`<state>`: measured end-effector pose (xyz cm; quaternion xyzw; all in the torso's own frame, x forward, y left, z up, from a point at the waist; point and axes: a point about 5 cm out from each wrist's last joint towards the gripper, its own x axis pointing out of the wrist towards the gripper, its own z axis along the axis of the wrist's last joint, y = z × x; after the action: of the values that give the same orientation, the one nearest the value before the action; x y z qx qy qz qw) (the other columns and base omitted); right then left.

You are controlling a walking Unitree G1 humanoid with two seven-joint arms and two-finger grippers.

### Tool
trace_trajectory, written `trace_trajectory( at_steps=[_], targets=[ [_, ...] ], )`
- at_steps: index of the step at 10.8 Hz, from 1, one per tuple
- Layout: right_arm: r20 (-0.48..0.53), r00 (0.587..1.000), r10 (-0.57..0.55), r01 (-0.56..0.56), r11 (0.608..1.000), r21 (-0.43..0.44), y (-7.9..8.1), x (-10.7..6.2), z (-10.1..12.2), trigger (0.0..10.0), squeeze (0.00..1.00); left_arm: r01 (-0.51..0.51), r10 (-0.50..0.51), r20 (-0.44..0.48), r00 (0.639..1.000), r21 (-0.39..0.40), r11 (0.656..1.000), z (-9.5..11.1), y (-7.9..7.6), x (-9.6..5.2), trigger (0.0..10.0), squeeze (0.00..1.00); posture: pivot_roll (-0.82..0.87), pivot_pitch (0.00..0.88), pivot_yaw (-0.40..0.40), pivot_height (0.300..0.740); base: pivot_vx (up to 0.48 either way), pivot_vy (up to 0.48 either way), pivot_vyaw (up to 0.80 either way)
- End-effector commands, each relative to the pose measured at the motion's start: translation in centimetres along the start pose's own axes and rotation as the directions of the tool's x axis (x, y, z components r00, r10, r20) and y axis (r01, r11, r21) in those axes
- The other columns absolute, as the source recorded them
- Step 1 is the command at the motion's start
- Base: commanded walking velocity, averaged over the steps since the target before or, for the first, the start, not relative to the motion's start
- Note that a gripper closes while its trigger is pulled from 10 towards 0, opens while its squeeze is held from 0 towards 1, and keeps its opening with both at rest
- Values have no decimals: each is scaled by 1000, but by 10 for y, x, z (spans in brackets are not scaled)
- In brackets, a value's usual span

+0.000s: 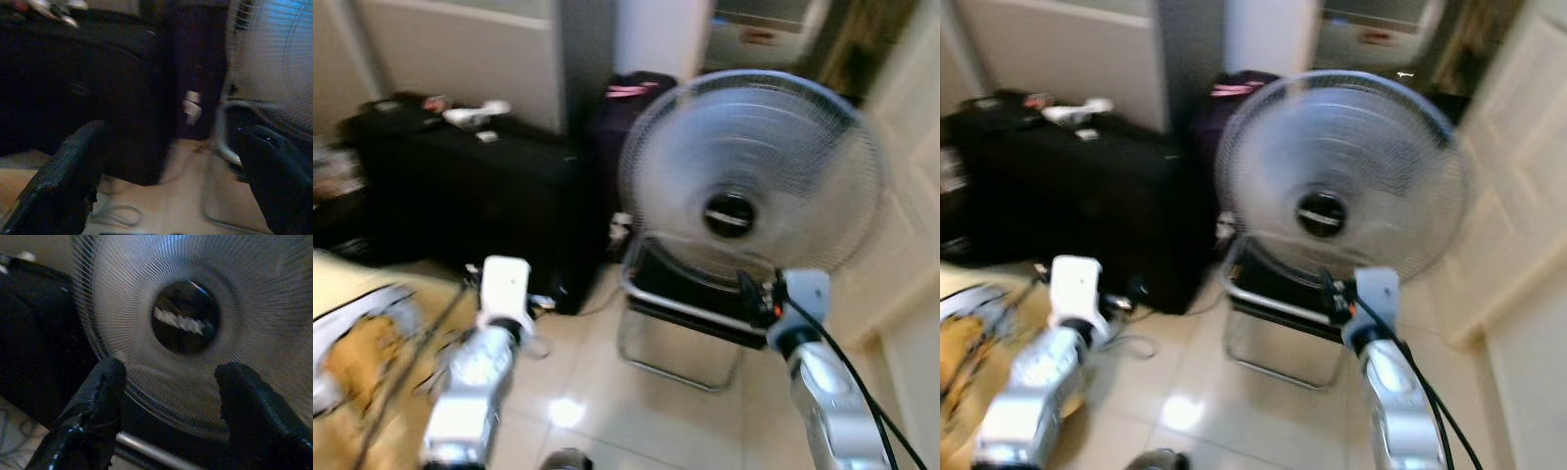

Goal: Clean up the room

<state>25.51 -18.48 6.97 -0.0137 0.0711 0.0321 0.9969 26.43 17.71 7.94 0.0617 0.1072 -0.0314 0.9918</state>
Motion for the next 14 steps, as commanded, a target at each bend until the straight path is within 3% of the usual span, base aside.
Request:
trace_trajectory(
  at_steps=[1,2,3,4,6,7,9,11,13,14],
  targets=[
    [0,999,-32,32,999,5,-6,-1,-1,10000,1000,19,-19,11,1000,22,1000,-1,-2,-1,10000,0,-39,0,-40,740,0,0,800],
    [-30,997,-65,66,997,44,-5,-3,-8,10000,1000,10,-13,-45,999,-65,998,-5,5,-2,10000,0,-27,0,-49,740,0,0,800],
    [-39,997,-67,69,996,51,-4,-6,-10,10000,1000,15,-20,-62,998,-82,997,-7,5,-5,10000,0,-18,0,-46,740,0,0,800],
    [-21,997,-75,76,995,64,-7,-1,-6,10000,1000,87,-88,-44,995,-30,996,0,4,-4,10000,0,-37,0,-43,740,0,0,800],
    [27,998,-61,62,998,-8,-12,6,11,10000,1000,16,-16,-4,1000,-39,999,9,12,4,10000,0,-75,0,-41,740,0,0,800],
    [-15,999,-52,52,999,14,-11,5,0,10000,1000,8,-8,-3,1000,37,999,6,10,6,10000,0,-44,0,-52,740,0,0,800],
    [-16,998,-63,64,997,54,-8,3,1,10000,1000,15,-15,10,1000,33,999,14,2,4,10000,0,-35,0,-44,740,0,0,800],
    [-57,994,-90,94,993,71,-7,-6,-14,10000,1000,13,-12,-5,1000,71,997,10,5,1,10000,0,-18,0,-44,740,0,0,800],
    [-34,993,-115,118,989,84,-2,-2,-11,10000,1000,-3,3,1,1000,54,999,11,11,3,10000,0,-19,0,-36,740,0,0,747],
    [-87,987,-133,141,986,85,-4,4,-13,10000,1000,44,-46,21,999,75,996,16,5,4,10000,0,-14,0,-39,740,0,0,0]
  ],
)
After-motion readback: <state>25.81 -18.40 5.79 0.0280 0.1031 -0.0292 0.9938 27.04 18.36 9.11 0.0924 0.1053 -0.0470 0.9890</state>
